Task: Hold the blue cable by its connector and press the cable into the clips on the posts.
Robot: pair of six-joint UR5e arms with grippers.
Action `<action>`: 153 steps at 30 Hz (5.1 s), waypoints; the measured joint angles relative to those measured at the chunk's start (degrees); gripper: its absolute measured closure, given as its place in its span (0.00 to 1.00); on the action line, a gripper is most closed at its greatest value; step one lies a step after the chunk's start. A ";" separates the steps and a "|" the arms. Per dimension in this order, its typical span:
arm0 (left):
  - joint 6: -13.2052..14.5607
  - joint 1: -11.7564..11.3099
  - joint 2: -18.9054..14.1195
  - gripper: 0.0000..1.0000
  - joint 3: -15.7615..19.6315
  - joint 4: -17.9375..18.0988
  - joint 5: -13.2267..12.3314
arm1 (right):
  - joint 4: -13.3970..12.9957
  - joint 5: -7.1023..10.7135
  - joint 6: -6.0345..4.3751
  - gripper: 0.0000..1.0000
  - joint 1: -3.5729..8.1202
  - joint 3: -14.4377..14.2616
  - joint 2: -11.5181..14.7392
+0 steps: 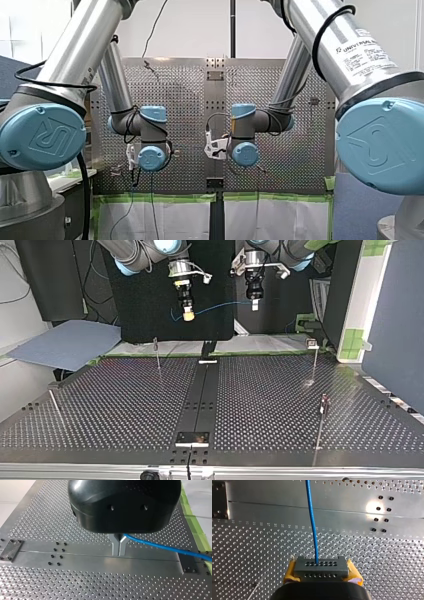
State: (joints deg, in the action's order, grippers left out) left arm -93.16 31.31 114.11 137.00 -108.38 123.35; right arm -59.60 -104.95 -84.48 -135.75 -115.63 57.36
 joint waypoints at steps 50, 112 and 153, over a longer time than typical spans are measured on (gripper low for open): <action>0.00 0.00 0.00 1.00 0.00 0.00 0.00 | 0.00 0.00 -0.01 1.00 0.00 0.00 0.00; 0.18 -0.09 3.60 1.00 0.18 -1.14 -0.53 | 1.93 -0.26 0.00 1.00 -2.81 0.53 -5.45; -9.31 -1.39 -7.76 1.00 -2.43 -14.13 1.15 | 13.19 -2.13 -10.09 1.00 -2.49 8.83 3.81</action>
State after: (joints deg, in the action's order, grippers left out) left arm -102.47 29.92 106.35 134.57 -122.51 124.50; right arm -46.41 -107.08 -94.57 -138.24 -106.80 61.17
